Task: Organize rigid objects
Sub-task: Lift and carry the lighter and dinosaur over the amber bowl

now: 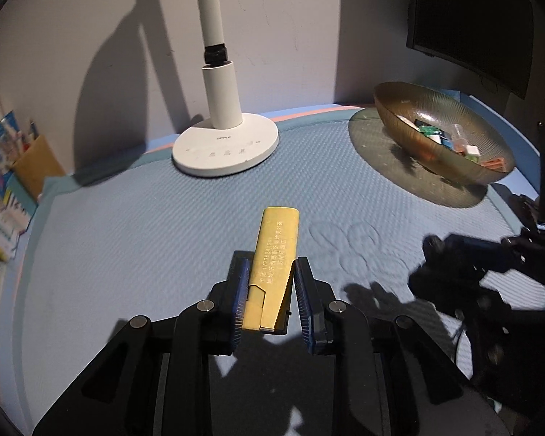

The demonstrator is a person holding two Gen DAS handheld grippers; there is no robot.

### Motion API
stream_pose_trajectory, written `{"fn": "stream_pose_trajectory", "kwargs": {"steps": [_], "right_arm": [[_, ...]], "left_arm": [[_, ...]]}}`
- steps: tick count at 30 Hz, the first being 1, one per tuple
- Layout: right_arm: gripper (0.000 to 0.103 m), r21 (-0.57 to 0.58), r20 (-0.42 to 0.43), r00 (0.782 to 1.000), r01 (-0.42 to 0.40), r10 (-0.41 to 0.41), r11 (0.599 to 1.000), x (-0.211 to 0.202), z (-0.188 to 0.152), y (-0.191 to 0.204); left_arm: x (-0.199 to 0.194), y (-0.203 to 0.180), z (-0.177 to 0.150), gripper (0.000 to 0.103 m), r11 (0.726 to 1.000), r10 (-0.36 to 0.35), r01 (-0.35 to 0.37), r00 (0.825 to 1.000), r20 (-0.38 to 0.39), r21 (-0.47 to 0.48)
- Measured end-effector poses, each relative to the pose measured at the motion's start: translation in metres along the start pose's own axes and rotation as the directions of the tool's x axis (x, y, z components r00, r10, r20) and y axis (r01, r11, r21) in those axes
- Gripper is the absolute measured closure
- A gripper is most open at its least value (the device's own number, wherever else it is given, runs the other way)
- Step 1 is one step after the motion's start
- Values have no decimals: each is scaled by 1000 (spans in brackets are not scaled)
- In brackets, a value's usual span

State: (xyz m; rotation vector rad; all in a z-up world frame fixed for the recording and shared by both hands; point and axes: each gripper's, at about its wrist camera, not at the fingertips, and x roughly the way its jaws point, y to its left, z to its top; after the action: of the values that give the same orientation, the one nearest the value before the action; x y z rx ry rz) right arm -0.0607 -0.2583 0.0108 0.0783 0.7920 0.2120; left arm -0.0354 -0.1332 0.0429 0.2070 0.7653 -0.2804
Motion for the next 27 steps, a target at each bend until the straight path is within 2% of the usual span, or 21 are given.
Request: {"fn": "stream_pose_trajectory", "kwargs": {"steps": [6,9,14,27], "right_arm": [[65,-19,0,1000,-16,16,1000,-8,-6,8],[65,-26,-12,1000,-29,29,999,-6,-9,14],[65,-47,-28,998,-55,53,997,1,-12,27],[65,-89,-35,997,-70,68,994,-1,-17,59]], "left_arm": [[-22,-3,-24,81,996,83,-83,996,-17,-38],[-28,0,-34,81,992,100,-103,994,-37,-69],[-43,3,-49,81,982,174,-176,984,-35,-73],[-53,25,-63,81,973,189,-194,981,-46,-125]]}}
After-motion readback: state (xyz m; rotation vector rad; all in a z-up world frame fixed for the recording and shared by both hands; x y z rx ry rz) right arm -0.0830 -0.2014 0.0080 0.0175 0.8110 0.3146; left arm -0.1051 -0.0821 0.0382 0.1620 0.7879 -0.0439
